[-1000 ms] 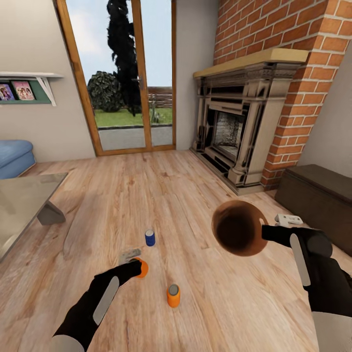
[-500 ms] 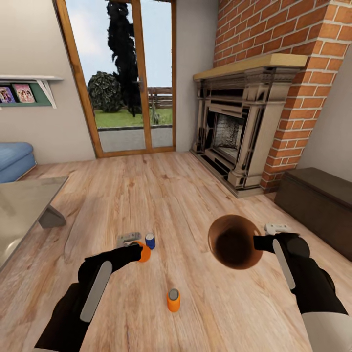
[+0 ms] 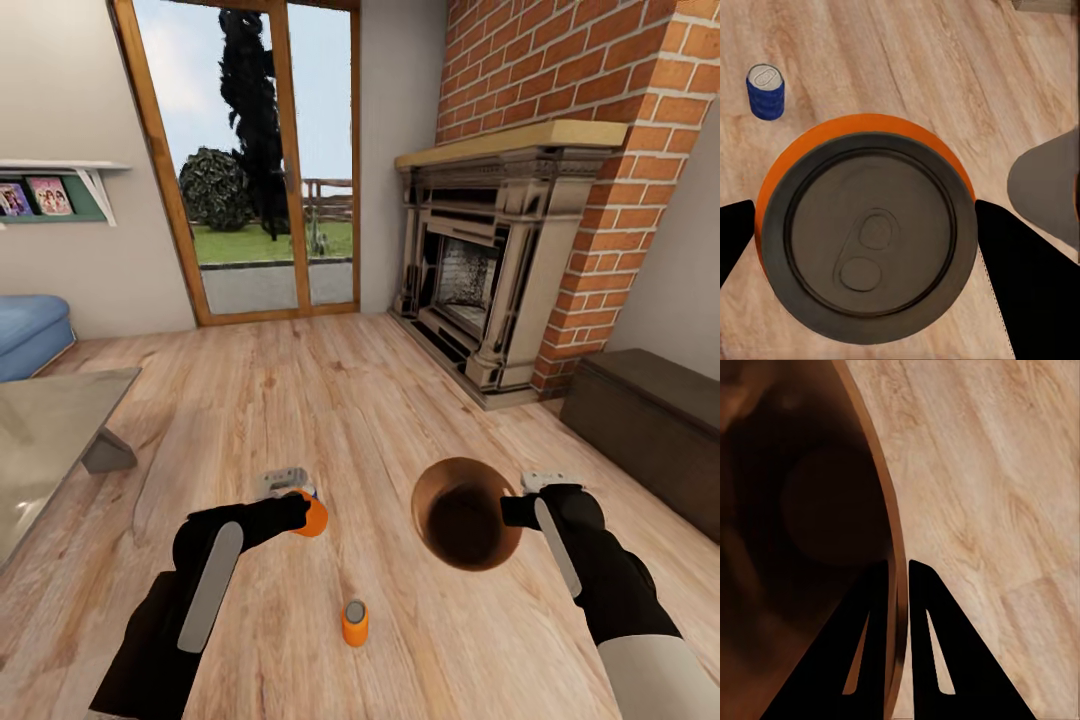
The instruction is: Put the three can of soda from the living room inside the tash can in the kitchen.
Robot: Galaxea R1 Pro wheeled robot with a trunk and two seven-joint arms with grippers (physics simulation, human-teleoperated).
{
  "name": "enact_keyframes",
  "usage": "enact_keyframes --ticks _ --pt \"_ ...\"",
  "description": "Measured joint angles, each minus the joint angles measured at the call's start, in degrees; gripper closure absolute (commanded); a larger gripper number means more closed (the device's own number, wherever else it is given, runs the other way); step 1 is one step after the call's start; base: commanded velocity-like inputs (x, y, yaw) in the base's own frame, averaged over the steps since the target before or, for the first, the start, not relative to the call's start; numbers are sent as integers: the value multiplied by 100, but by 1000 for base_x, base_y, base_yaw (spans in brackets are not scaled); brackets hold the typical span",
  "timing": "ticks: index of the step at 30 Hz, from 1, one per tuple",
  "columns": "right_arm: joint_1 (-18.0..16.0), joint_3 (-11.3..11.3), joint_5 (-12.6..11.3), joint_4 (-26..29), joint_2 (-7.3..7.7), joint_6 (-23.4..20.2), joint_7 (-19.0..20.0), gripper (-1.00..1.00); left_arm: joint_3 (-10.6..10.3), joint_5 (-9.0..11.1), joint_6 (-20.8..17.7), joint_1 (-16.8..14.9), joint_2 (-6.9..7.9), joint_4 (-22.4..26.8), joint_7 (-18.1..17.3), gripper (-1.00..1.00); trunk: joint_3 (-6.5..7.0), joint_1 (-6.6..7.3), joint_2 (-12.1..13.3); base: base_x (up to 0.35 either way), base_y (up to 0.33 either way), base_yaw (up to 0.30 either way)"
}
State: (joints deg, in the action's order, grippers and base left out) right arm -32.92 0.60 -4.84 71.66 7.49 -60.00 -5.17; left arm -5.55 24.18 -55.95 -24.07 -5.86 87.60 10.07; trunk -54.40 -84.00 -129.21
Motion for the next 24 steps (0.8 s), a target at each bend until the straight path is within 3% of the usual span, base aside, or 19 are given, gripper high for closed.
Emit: enact_keyframes --ticks 8,12,15,24 --pt "-2 -145 9 -21 -29 0 2 100 -17 21 -165 -200 -163 117 9 100 144 176 321 0 0 0" --pt "-3 -185 34 -26 -30 0 0 100 -30 207 -196 -242 -209 180 10 100 216 264 481 0 0 0" --pt "-2 -256 58 -33 -29 0 -2 100 -42 326 -203 -255 -222 197 16 100 269 330 602 0 0 0" --pt "-8 -465 34 -239 -27 0 0 100 -109 406 -183 -267 -235 210 22 100 430 527 963 0 0 0"
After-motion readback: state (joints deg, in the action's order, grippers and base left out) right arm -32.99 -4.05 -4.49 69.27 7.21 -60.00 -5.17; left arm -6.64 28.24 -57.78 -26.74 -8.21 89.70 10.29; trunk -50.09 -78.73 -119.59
